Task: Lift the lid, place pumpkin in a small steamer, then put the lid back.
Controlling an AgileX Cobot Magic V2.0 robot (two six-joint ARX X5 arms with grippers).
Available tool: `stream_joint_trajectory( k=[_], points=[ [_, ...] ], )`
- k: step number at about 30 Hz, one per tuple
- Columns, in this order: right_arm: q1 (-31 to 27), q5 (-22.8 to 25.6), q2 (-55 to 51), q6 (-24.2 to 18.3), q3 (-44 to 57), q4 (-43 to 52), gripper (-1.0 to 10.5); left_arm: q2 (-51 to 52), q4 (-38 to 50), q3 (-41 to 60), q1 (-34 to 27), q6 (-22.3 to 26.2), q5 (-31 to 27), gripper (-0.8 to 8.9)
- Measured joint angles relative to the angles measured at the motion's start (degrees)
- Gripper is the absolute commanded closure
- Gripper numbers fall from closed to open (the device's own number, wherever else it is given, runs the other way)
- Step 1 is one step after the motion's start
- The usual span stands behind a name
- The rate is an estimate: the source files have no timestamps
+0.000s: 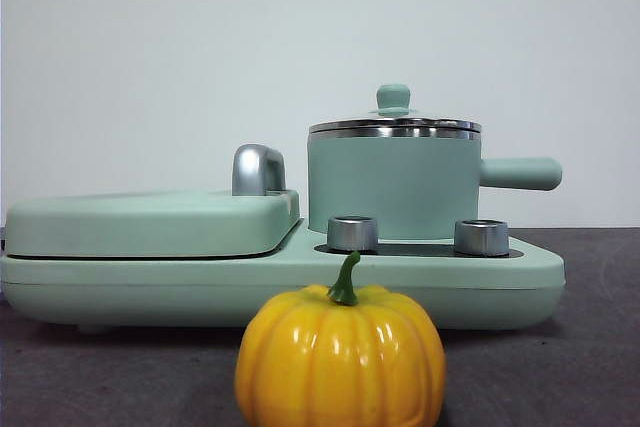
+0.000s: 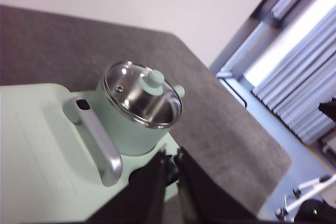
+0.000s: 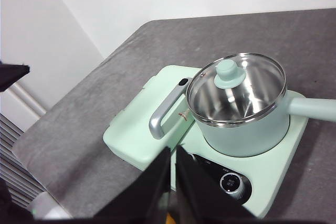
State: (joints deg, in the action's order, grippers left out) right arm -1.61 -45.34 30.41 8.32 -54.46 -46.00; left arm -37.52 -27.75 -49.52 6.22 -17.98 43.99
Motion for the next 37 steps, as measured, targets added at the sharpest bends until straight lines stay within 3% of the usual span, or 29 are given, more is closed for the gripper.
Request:
stream_joint_trajectory(
  k=[9,19,24,28,37],
  points=[
    [0.00,0.37,0.00,-0.63,0.00,-1.18,4.8,-6.54,-0.31,-4.15,4.35,2.82,0.13,2.57],
    [0.00,0.37,0.00,-0.61,0.00,-2.19,4.5,-10.88,1.68,-4.42,8.79,3.32,0.04,2.50],
    [0.00,0.37,0.00,-0.61,0.00,-2.38,4.5,-17.44,1.68,-8.46,11.85,3.30,-2.82,2.50],
    [0.00,0.37,0.00,-0.61,0.00,-2.58,4.5,-24.61,-1.64,-14.99,15.54,4.26,-8.90,2.50],
    [0.00,0.37,0.00,-0.61,0.00,-2.60,4.5,-43.01,-8.50,-32.33,24.68,11.45,-22.56,2.56]
  ],
)
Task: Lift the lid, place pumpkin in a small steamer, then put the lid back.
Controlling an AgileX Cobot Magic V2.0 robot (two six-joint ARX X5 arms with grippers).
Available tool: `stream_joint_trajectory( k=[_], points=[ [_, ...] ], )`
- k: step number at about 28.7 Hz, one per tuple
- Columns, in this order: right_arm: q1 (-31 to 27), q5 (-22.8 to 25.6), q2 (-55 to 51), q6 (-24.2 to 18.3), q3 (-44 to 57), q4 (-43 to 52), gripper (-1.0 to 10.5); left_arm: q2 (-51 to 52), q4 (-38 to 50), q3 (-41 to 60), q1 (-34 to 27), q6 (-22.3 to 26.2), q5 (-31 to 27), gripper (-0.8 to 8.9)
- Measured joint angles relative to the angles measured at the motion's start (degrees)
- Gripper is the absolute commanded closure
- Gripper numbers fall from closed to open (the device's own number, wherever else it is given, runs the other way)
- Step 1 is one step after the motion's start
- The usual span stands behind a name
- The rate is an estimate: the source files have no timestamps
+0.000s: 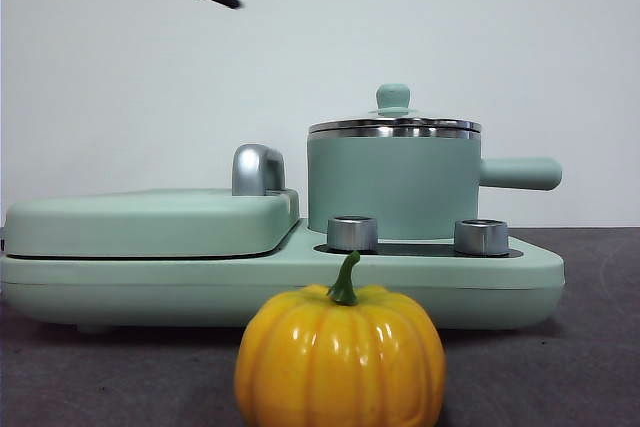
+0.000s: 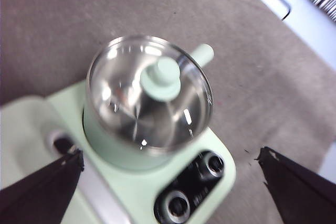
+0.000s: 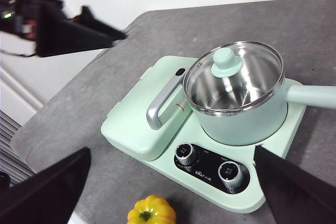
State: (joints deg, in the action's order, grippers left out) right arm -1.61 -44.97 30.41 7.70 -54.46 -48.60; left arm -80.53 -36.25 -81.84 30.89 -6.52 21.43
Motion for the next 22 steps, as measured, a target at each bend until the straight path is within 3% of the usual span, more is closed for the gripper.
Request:
stream_joint_trajectory(
  k=[11,22],
  points=[
    [0.00,0.00,0.00,0.00,0.00,0.00,4.5,-15.61,2.75,-11.04,7.72,5.95,-11.32,2.57],
    [0.00,0.02,0.00,0.00,0.00,0.00,4.5,-23.43,12.55,-11.10,10.49,7.19,-15.58,2.57]
  ],
)
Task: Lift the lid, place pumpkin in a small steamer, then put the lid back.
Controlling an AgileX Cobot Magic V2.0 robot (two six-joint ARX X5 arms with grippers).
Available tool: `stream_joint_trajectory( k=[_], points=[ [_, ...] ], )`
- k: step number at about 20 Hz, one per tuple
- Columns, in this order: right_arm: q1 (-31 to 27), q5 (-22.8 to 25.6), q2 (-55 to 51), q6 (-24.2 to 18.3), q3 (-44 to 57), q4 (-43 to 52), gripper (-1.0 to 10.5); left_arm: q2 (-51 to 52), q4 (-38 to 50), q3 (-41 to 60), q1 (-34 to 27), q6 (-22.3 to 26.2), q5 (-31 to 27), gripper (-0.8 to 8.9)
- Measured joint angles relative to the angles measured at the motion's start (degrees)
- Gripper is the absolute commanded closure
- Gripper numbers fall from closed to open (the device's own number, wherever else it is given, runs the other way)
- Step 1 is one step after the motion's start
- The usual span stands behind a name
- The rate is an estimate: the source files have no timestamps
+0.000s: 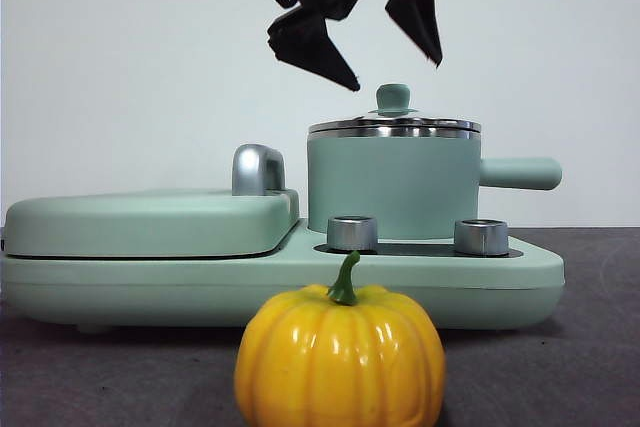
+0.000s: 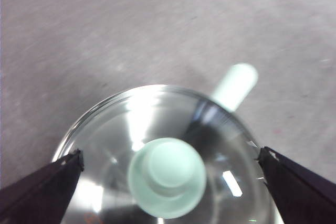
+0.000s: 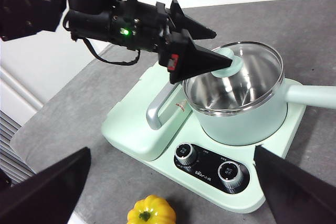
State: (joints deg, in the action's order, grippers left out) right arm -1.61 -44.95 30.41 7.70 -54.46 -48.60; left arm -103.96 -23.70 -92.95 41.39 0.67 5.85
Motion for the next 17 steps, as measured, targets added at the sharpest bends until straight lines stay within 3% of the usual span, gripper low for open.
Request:
stream_joint_trajectory(
  k=[7,12,17],
  points=[
    [0.00,-0.02,0.00,0.00,0.00,0.00,4.5,-2.32,0.24,0.00,0.04,0.00,-0.07,2.61],
    [0.00,0.13,0.00,0.00,0.00,0.00,4.5,-2.49,1.38,0.00,0.17,0.00,-0.09,4.60],
    [0.00,0.13,0.00,0.00,0.00,0.00,4.5,-2.49,1.27,0.00,0.76,2.16,-0.11,5.08]
  ],
)
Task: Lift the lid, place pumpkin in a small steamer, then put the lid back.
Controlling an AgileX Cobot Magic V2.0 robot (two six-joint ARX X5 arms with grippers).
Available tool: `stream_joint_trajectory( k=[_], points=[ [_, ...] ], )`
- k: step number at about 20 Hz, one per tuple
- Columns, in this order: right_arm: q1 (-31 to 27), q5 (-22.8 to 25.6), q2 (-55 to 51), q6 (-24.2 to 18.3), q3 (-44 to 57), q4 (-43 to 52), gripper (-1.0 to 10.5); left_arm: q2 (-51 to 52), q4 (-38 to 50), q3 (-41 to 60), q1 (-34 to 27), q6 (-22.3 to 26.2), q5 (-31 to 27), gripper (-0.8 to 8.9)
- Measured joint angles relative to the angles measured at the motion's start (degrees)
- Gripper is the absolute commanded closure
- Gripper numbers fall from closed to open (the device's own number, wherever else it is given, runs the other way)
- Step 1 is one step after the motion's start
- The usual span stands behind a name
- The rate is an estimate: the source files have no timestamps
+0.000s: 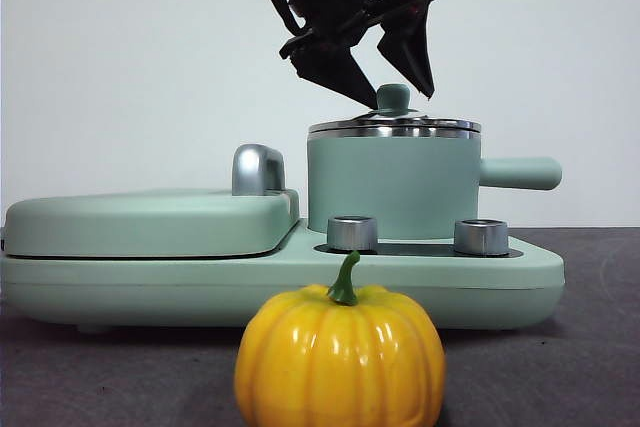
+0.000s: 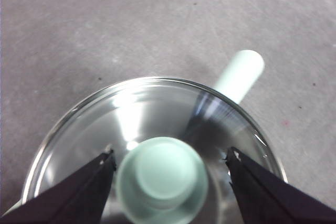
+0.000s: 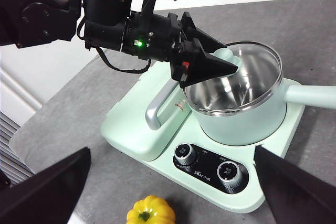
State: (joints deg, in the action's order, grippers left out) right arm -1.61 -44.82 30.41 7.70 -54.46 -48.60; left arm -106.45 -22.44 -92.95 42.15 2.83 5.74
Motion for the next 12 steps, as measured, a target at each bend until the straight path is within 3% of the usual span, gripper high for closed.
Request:
stream_joint_trajectory(
  k=[9,12],
  points=[
    [0.00,0.00,0.00,0.00,0.00,0.00,4.5,0.00,-0.46,0.00,0.13,3.63,-0.24,6.07],
    [0.00,0.00,0.00,0.00,0.00,0.00,4.5,0.00,-0.33,0.00,0.09,3.65,-0.70,7.33]
  ],
)
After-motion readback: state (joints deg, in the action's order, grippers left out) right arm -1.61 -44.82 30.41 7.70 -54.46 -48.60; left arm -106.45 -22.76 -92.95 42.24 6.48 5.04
